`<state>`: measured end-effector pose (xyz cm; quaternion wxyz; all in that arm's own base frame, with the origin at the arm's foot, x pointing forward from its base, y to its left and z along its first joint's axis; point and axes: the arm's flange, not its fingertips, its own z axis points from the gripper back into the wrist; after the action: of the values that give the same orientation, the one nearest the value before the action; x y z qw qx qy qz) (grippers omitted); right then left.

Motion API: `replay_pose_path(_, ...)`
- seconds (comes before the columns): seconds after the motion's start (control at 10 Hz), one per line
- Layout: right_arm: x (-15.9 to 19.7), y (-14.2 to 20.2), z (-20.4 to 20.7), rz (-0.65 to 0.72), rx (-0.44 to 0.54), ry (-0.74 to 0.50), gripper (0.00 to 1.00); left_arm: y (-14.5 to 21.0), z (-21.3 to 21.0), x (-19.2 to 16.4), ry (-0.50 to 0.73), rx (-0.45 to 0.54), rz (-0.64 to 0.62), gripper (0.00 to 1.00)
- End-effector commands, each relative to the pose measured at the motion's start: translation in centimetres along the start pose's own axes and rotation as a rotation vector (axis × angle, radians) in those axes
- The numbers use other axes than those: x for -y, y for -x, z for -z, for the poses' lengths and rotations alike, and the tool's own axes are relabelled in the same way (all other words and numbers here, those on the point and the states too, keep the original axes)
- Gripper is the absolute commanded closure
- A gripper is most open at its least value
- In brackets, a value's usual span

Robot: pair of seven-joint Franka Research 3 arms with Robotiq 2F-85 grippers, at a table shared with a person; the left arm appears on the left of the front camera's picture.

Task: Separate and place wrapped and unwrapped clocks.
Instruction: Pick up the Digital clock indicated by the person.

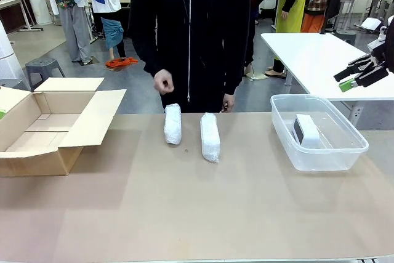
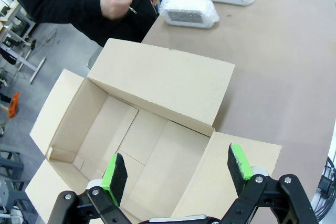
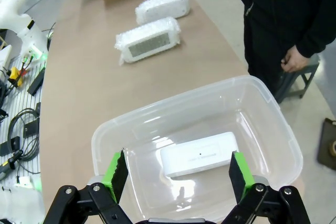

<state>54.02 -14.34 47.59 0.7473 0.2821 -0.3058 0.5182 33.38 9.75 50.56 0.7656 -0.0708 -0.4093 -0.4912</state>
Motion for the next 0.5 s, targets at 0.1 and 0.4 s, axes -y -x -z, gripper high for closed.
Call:
replay_pose_path(0.1, -0.12, -0.15, 0.16, 0.005, -0.006, 0.013, 0.0, 0.29, 0.12, -0.19, 0.009, 0.02, 0.014, 0.0)
replay_pose_path(0.4, -0.12, -0.15, 0.16, 0.005, -0.006, 0.013, 0.0, 0.29, 0.12, -0.19, 0.009, 0.02, 0.014, 0.0)
